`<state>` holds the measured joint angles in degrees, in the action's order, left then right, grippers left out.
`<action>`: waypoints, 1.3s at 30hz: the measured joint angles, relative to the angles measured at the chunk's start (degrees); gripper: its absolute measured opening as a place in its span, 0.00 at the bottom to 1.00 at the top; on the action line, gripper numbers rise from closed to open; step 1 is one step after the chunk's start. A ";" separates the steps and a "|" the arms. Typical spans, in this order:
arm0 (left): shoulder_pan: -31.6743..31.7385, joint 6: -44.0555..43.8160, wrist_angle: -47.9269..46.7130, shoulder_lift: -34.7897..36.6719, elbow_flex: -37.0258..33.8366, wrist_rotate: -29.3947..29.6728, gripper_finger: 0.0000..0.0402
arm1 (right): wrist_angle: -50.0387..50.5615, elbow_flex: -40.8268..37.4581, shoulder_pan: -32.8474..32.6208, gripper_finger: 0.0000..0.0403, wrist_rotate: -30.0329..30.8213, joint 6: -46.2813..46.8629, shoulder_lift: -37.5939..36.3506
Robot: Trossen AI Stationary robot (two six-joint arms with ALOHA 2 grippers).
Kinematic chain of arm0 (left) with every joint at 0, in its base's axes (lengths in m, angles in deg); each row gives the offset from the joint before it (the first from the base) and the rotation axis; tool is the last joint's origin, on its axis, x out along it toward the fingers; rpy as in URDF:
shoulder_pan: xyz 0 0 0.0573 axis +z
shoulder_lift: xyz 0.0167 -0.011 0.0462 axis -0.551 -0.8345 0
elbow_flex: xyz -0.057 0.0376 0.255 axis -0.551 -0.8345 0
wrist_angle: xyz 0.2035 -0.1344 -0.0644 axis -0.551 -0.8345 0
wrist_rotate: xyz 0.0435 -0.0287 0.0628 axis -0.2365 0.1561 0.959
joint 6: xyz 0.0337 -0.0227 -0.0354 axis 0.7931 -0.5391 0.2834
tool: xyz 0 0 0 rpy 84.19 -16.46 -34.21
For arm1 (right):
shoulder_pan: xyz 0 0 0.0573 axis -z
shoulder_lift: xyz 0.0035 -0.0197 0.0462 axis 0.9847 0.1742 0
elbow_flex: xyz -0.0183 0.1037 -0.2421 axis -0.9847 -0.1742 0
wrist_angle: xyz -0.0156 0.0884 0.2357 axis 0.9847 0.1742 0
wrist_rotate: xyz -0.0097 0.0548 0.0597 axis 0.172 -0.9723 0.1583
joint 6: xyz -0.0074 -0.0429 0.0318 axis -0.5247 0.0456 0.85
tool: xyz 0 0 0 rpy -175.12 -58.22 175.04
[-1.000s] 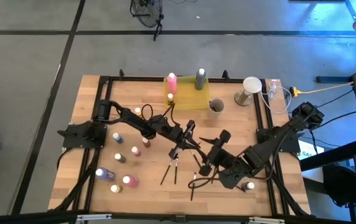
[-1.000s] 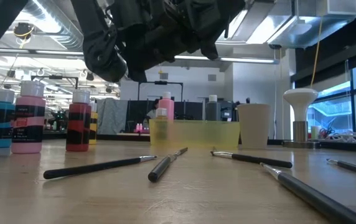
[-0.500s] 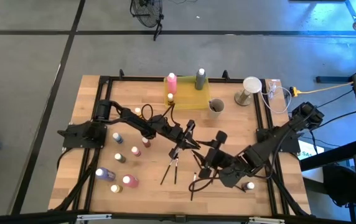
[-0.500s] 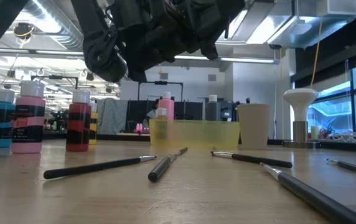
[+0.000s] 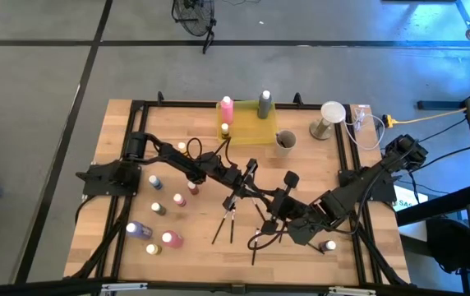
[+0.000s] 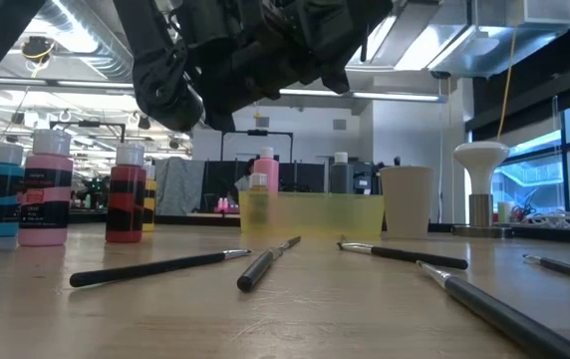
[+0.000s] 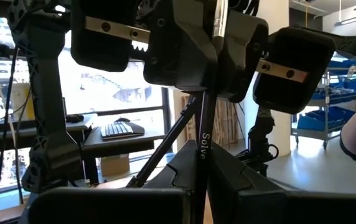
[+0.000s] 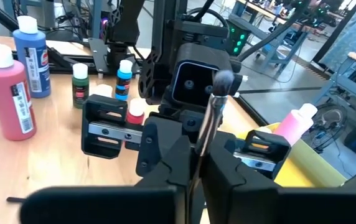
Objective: Pick & Place Paint Supplies
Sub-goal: Put the silver paint brush into the white cup
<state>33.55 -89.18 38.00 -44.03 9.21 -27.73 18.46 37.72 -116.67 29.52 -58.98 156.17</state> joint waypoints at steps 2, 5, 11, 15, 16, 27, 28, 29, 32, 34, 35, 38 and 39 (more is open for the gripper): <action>0.00 0.23 -0.02 0.00 0.00 -0.18 0.03 | 0.02 0.01 0.05 0.05 -0.28 -0.05 -0.02; 0.00 0.45 -0.06 0.00 0.00 -0.16 0.04 | 0.11 0.02 0.04 0.05 -0.36 -0.46 -0.02; 0.09 -3.45 -0.20 0.00 0.00 0.70 0.14 | 0.73 0.02 -0.13 0.05 -0.34 -1.43 0.00; 0.65 -8.22 -0.32 0.00 0.00 -1.21 0.24 | 4.74 0.00 -1.11 0.05 -0.40 -0.81 -1.25; 0.92 -9.33 -0.50 0.00 0.02 -2.33 0.27 | 6.71 0.00 -1.56 0.05 -0.37 0.77 -2.00; 3.19 -12.54 -1.31 0.00 0.02 -7.30 0.45 | 49.22 -0.02 -10.66 0.05 10.57 38.00 -16.08; 3.24 -11.79 -1.40 0.00 0.02 -7.31 0.45 | 54.59 -0.06 -11.34 0.04 11.12 43.81 -16.83; 3.28 -10.94 -1.52 0.00 0.02 -7.31 0.44 | 59.40 -0.53 -11.96 0.04 11.67 49.57 -17.32; 3.41 -8.96 -2.24 0.00 0.02 -7.21 0.44 | 67.98 -4.95 -12.94 0.04 11.88 62.08 -18.59; 3.48 -8.75 -2.48 0.00 0.01 -6.99 0.44 | 68.59 -9.21 -12.81 0.04 11.93 67.69 -19.37; 3.44 -8.63 -2.75 0.00 0.02 -6.99 0.44 | 68.15 -11.30 -12.68 0.04 12.65 69.86 -19.64; 3.41 -8.58 -3.72 0.00 0.01 -6.78 0.44 | 66.01 -16.35 -12.05 0.04 17.02 74.45 -19.78; 3.46 -8.57 -3.65 0.00 0.00 -6.69 0.44 | 66.03 -17.39 -11.64 0.04 18.26 75.77 -19.78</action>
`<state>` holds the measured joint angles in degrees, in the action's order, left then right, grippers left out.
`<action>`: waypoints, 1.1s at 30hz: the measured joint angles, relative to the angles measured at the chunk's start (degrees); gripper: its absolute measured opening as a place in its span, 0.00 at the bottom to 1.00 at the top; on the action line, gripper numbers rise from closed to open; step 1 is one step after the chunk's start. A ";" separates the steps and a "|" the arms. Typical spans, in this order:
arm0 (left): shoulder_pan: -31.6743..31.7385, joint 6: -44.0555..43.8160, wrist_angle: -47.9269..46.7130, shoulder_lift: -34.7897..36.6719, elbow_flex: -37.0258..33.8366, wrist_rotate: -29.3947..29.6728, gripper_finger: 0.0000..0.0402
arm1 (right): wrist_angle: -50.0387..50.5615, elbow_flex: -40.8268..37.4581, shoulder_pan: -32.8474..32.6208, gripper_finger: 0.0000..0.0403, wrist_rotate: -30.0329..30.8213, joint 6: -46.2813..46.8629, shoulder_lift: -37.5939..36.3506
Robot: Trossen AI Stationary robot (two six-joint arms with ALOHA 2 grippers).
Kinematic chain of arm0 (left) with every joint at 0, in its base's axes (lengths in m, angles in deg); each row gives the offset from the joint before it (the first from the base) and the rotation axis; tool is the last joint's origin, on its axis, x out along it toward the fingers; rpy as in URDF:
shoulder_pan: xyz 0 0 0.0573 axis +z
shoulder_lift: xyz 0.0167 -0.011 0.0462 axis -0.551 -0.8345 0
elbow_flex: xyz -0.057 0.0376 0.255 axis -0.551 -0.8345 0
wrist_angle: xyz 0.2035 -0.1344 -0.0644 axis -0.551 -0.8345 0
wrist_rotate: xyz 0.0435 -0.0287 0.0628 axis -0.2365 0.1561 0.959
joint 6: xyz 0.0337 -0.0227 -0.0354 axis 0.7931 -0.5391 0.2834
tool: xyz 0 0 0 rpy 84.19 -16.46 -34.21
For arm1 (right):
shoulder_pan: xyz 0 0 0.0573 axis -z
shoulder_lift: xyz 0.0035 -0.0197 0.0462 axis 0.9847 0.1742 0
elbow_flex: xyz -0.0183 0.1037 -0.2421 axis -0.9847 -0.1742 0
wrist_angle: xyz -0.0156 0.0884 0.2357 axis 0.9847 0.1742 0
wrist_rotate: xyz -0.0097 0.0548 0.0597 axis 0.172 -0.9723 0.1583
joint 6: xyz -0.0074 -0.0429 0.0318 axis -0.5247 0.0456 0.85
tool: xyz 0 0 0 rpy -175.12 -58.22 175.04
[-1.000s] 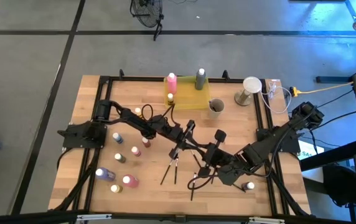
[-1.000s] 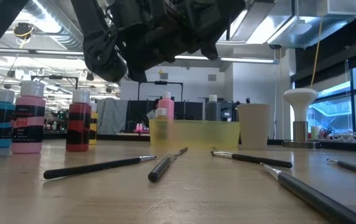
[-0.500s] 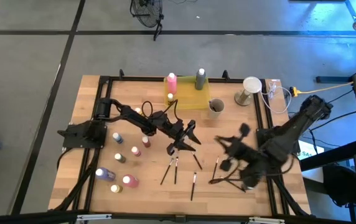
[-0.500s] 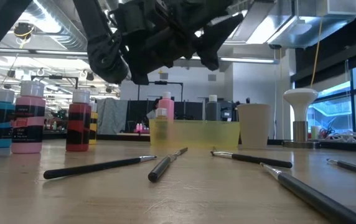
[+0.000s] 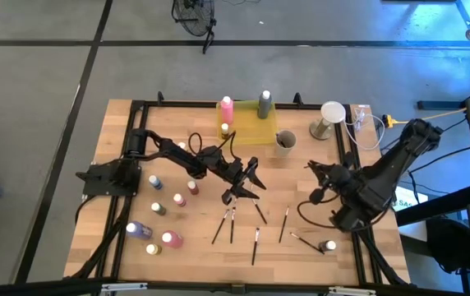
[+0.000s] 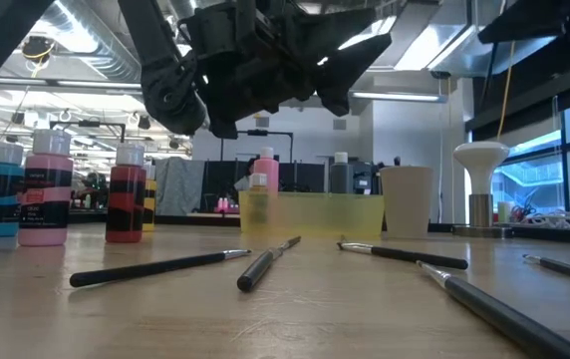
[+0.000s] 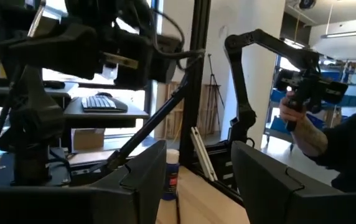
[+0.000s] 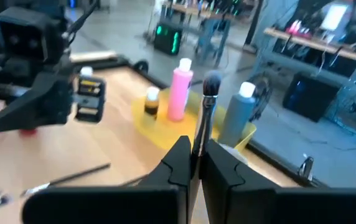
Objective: Pick & Place Paint Supplies
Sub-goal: Put the silver paint brush into the white cup
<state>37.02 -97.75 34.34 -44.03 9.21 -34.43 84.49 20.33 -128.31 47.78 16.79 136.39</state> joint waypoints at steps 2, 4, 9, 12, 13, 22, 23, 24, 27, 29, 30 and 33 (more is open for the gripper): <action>0.10 0.00 0.02 0.00 0.00 0.17 0.44 | -0.02 -1.23 1.63 0.04 1.39 2.12 0.00; 0.28 0.00 0.02 0.00 0.00 0.17 0.44 | 0.04 -1.65 3.87 0.04 1.20 2.73 0.00; 0.86 0.00 -0.05 0.00 0.00 0.17 0.43 | 0.08 -1.65 9.52 0.04 0.19 0.21 0.00; 1.43 0.00 -0.65 0.00 0.00 0.17 0.44 | 0.26 -2.04 13.30 0.04 -0.19 -0.34 -0.61; 1.60 0.00 -0.87 0.00 0.00 0.17 0.44 | 0.20 -2.26 14.36 0.04 0.00 -0.38 -0.96; 2.74 -0.48 -5.00 0.04 0.00 0.12 0.44 | -17.88 -6.29 17.30 0.04 -1.02 -11.55 -1.94; 2.74 -0.46 -5.10 0.04 0.00 0.11 0.44 | -21.87 -6.83 17.44 0.04 -1.93 -15.56 -1.92; 2.74 -0.47 -5.14 0.04 0.00 0.11 0.43 | -25.26 -7.12 17.78 0.04 -2.83 -19.85 -1.92; 2.70 -0.48 -5.11 0.04 0.00 0.04 0.43 | -35.13 -7.22 20.09 0.04 -5.09 -32.19 -1.92; 2.70 -0.90 -5.08 0.04 0.00 -0.76 0.43 | -41.90 -7.22 22.55 0.04 -6.71 -41.39 -1.92; 2.70 -1.56 -5.10 0.04 0.00 -1.22 0.44 | -45.06 -7.22 23.91 0.04 -7.98 -46.06 -1.99; 2.70 -3.24 -5.86 0.04 0.00 -4.53 0.43 | -52.30 -7.22 28.50 0.04 -12.51 -55.73 -3.53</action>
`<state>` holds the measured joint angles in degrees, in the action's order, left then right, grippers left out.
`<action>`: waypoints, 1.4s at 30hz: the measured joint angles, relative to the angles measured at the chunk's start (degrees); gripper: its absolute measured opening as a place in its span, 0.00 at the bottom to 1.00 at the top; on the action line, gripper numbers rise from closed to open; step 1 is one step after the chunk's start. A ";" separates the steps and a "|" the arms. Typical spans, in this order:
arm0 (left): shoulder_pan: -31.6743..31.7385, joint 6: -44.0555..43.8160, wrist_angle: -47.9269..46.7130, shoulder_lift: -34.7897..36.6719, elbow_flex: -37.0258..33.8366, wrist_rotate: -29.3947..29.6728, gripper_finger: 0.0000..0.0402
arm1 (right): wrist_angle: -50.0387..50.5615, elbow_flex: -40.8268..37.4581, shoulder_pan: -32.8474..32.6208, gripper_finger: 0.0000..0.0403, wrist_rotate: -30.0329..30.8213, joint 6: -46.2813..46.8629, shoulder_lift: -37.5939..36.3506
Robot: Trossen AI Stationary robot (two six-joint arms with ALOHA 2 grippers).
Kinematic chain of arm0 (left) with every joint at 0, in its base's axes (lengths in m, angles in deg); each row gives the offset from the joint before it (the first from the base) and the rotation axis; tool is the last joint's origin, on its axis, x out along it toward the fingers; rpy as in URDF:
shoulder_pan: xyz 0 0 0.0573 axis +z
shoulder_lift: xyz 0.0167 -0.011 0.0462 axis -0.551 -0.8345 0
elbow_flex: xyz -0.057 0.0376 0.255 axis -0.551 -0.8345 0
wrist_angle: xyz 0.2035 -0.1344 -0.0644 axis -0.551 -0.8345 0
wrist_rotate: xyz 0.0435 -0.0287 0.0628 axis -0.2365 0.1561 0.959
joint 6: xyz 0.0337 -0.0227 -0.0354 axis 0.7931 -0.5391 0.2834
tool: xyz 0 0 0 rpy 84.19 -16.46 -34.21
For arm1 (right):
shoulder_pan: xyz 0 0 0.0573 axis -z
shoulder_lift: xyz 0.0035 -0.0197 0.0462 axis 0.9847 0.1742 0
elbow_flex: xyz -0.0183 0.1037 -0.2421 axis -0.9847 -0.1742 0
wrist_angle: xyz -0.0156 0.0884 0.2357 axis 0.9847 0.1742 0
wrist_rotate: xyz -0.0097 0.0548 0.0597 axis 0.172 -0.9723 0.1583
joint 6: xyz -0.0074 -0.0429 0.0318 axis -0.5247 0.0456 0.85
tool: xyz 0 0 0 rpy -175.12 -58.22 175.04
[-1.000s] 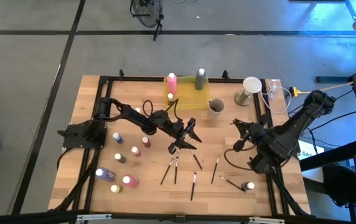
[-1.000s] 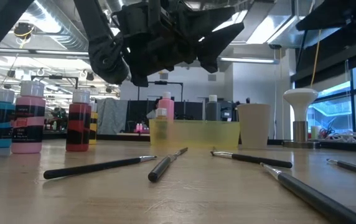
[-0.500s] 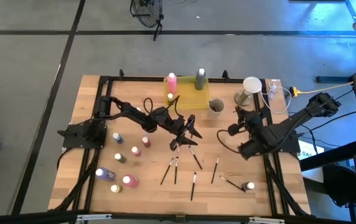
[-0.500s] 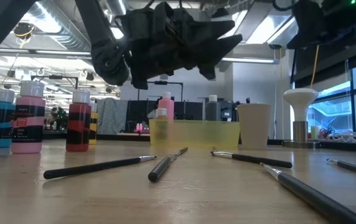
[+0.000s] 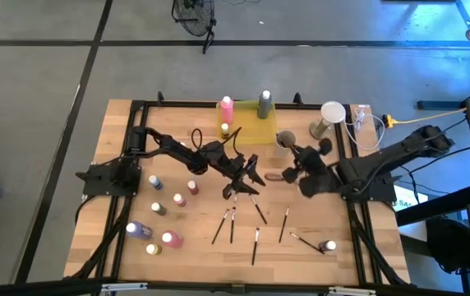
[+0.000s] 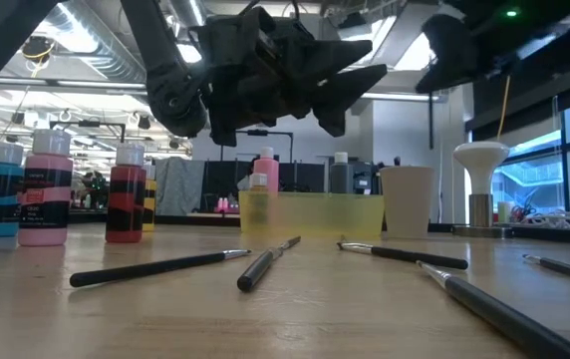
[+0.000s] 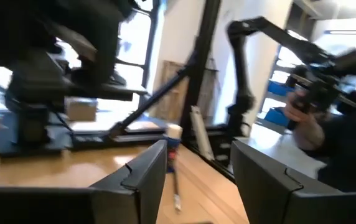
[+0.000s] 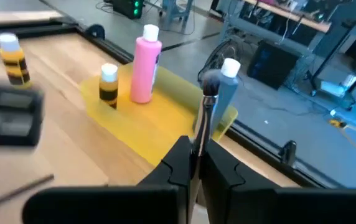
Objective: Pick & Place Paint Supplies
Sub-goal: Put the silver paint brush into the white cup
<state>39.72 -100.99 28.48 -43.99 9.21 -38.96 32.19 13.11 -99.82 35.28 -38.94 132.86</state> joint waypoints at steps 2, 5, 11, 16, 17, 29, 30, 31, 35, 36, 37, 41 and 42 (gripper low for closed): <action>0.00 -0.45 -0.19 0.00 0.00 -2.64 0.43 | -1.61 0.00 2.93 0.04 -1.91 -2.34 -2.27; -0.02 -0.43 -0.16 0.00 0.00 -5.58 0.43 | -2.16 0.01 6.88 0.04 -4.59 -4.39 -6.45; 0.17 -0.36 -0.13 0.00 0.00 -6.56 0.43 | -4.00 0.01 14.07 0.04 -14.77 -7.12 -9.56; 1.02 -0.39 -1.53 0.00 0.00 -6.87 0.44 | -7.58 0.02 16.83 0.04 -15.50 -10.46 -5.30; 1.07 -0.41 -1.82 0.00 0.00 -7.01 0.44 | -7.53 0.02 17.37 0.04 -14.94 -10.47 -4.60; 1.49 -0.43 -2.55 0.00 0.00 -9.92 0.43 | -7.88 0.02 19.20 0.04 -14.11 -10.43 -0.05; 1.49 -0.39 -2.77 0.00 0.00 -9.92 0.43 | -7.87 0.02 19.20 0.04 -14.12 -10.37 0.07; 1.49 -0.37 -2.91 0.00 0.00 -9.92 0.43 | -7.91 0.02 19.20 0.04 -14.22 -10.28 0.10; 1.49 -0.27 -3.05 0.00 0.00 -9.92 0.43 | -8.53 0.00 19.27 0.04 -14.24 -10.19 0.87; 1.49 -0.25 -3.05 0.00 0.00 -9.92 0.43 | -8.58 0.00 19.47 0.04 -14.25 -10.18 1.16; 1.49 -0.25 -3.05 0.00 0.00 -9.92 0.43 | -8.80 0.02 19.73 0.04 -14.65 -10.16 1.44; 1.49 -0.27 -3.05 0.00 0.00 -9.92 0.43 | -8.68 0.00 20.96 0.04 -16.64 -10.04 2.76; 1.49 -0.30 -3.05 0.00 0.00 -9.92 0.43 | -8.71 0.01 21.18 0.04 -16.83 -9.93 3.07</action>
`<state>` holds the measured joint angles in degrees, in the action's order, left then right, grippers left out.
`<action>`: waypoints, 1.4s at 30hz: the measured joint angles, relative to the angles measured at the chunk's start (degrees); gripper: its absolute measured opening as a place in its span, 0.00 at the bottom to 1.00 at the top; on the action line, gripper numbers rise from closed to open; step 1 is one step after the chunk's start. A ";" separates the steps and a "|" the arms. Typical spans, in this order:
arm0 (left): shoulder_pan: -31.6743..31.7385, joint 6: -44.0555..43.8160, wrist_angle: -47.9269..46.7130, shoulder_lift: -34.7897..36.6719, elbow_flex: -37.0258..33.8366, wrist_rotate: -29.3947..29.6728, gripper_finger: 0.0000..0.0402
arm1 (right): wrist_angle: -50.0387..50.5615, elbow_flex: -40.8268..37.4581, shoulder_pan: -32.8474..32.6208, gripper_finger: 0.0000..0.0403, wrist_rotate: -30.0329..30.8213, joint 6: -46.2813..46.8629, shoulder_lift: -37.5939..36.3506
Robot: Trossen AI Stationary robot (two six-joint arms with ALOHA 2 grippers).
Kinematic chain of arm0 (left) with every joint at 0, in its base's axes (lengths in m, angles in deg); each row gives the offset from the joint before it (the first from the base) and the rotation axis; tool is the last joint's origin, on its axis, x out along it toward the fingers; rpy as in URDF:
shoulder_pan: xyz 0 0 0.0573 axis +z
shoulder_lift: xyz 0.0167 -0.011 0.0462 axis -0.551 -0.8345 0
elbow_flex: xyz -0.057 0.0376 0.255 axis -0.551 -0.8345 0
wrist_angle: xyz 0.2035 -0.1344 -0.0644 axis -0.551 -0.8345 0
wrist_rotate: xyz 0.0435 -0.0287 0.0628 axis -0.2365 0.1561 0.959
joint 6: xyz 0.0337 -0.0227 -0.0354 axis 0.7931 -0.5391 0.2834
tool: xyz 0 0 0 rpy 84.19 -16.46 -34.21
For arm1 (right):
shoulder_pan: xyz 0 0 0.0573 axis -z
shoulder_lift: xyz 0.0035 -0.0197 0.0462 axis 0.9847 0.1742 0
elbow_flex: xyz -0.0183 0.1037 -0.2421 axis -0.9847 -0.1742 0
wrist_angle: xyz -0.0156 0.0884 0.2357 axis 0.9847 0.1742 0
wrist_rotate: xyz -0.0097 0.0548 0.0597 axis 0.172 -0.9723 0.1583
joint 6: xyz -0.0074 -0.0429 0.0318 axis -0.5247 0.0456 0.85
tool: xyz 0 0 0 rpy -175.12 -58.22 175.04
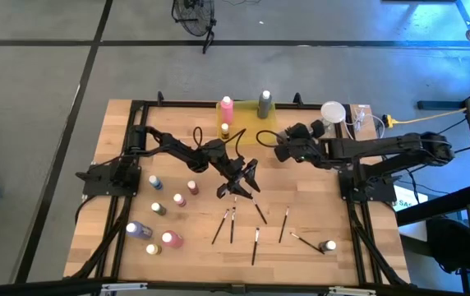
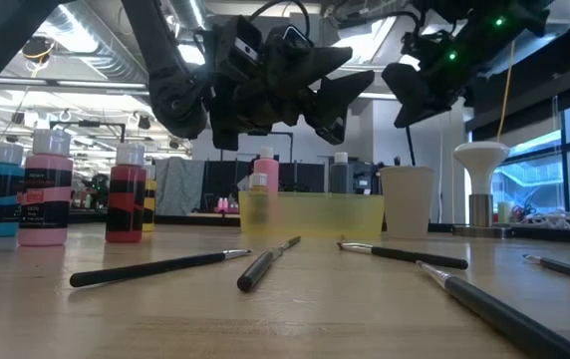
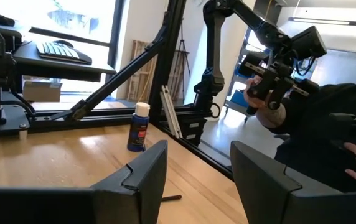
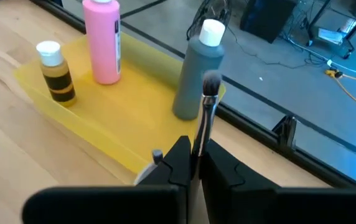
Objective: Pick & Place Paint Supplies
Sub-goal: Put the silver paint brush into the white cup
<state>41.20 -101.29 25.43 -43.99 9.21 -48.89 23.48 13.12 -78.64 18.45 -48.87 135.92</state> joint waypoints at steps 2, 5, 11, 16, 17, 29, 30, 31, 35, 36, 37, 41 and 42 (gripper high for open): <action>0.00 0.02 0.00 0.00 0.00 0.00 0.43 | -0.03 -0.01 0.28 0.05 -0.25 0.01 0.56; 0.00 -0.02 -0.02 0.00 0.00 0.00 0.43 | -0.52 -0.01 0.30 0.08 -0.23 -0.52 1.24; 0.00 0.00 -0.04 0.00 0.00 0.01 0.43 | -1.03 -0.01 0.27 0.13 -0.23 -0.74 2.27; 0.00 -0.02 -0.07 -0.02 0.00 0.00 0.43 | -1.08 -0.01 0.27 0.14 -0.62 -0.99 2.34; 0.00 -0.02 -0.06 -0.02 0.00 0.00 0.43 | -1.11 -0.01 0.27 0.14 -0.61 -1.21 2.33; 0.38 -0.55 -1.75 -0.04 0.00 0.03 0.42 | -3.51 6.78 -4.57 0.14 -16.64 -14.78 -0.18; 0.49 -0.55 -1.77 -0.04 0.00 0.09 0.42 | -3.39 8.06 -5.50 0.14 -21.13 -16.23 -0.21; 0.60 -0.55 -1.70 -0.04 0.00 0.13 0.42 | -3.40 9.38 -6.46 0.14 -25.63 -17.33 -0.21; 1.00 -0.52 -1.70 -0.04 0.00 0.15 0.42 | -3.47 13.48 -10.88 0.14 -37.18 -19.12 -0.21; 1.05 -0.52 -1.70 -0.04 0.00 0.17 0.42 | -3.28 14.08 -12.10 0.14 -38.33 -19.14 -0.21; 1.14 -0.50 -1.70 -0.04 0.00 0.17 0.42 | -2.93 14.50 -13.36 0.14 -38.87 -19.27 -0.21; 1.16 -0.52 -1.70 -0.04 0.00 0.19 0.42 | -2.20 14.81 -17.94 0.14 -39.15 -20.51 -0.21; 1.16 -0.55 -1.70 -0.04 0.00 0.17 0.42 | -2.15 14.81 -18.76 0.14 -39.21 -21.13 -0.21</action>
<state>42.36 -101.84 23.73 -44.03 9.21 -48.71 21.33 27.93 -97.40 -20.76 -70.00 135.71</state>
